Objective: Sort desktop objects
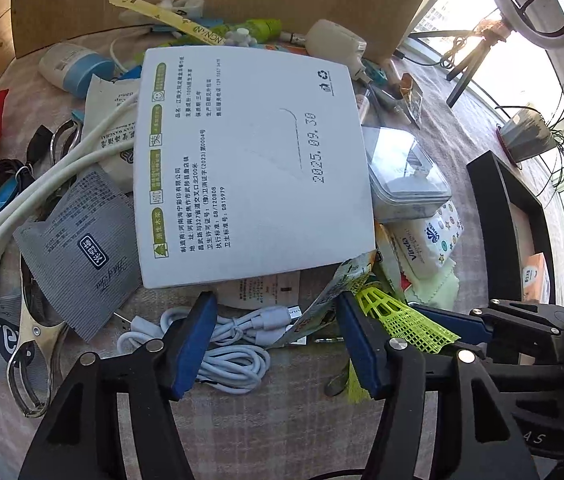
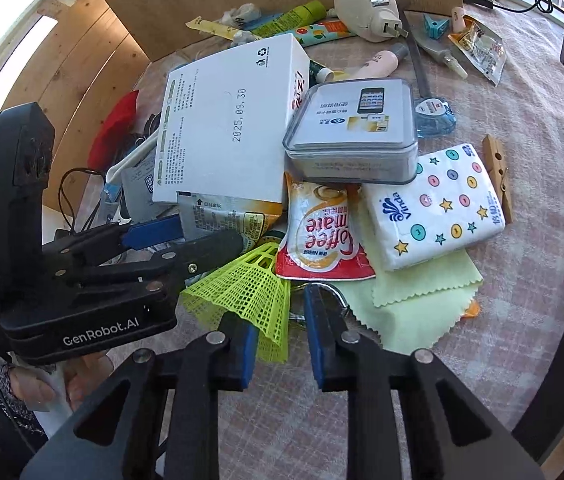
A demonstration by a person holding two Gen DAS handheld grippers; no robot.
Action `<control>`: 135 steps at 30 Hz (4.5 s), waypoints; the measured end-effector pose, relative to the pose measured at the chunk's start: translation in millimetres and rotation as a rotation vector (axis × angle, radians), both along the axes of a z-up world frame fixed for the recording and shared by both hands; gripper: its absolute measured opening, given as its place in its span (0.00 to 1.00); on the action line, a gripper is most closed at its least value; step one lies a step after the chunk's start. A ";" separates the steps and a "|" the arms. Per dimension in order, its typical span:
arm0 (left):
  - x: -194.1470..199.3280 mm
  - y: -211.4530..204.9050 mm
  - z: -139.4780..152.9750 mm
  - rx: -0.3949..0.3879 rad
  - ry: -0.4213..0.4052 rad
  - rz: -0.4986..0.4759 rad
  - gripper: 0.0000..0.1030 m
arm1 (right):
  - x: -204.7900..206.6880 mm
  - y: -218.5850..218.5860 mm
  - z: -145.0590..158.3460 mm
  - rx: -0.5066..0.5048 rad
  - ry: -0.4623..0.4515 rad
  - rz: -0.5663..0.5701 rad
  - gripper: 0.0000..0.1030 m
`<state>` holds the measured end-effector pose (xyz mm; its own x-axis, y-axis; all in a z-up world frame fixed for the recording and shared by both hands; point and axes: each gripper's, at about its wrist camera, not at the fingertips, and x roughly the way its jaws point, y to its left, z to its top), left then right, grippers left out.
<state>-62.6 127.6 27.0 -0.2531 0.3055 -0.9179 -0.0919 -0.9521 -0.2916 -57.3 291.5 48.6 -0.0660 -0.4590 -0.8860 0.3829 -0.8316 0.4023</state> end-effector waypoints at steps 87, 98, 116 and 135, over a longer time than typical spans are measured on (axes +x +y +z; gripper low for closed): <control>70.7 213.1 98.0 0.095 0.142 -0.461 0.19 | 68.0 288.7 94.7 0.209 0.290 -0.565 0.29; 17.9 84.7 76.4 0.043 0.134 -0.121 0.19 | 7.5 188.6 100.0 0.075 0.293 -0.374 0.29; -9.8 -49.0 30.1 0.018 0.094 0.222 0.19 | -70.7 -22.7 49.9 0.008 0.186 0.004 0.22; -29.4 -54.9 13.9 0.060 0.065 0.244 0.33 | -106.9 -59.8 23.0 0.032 0.130 0.066 0.23</control>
<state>-92.0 72.7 40.9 -0.3841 0.2814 -0.8793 0.1178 -0.9297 -0.3490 -164.1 231.7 71.6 -0.1518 -0.4378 -0.8861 0.4845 -0.8144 0.3194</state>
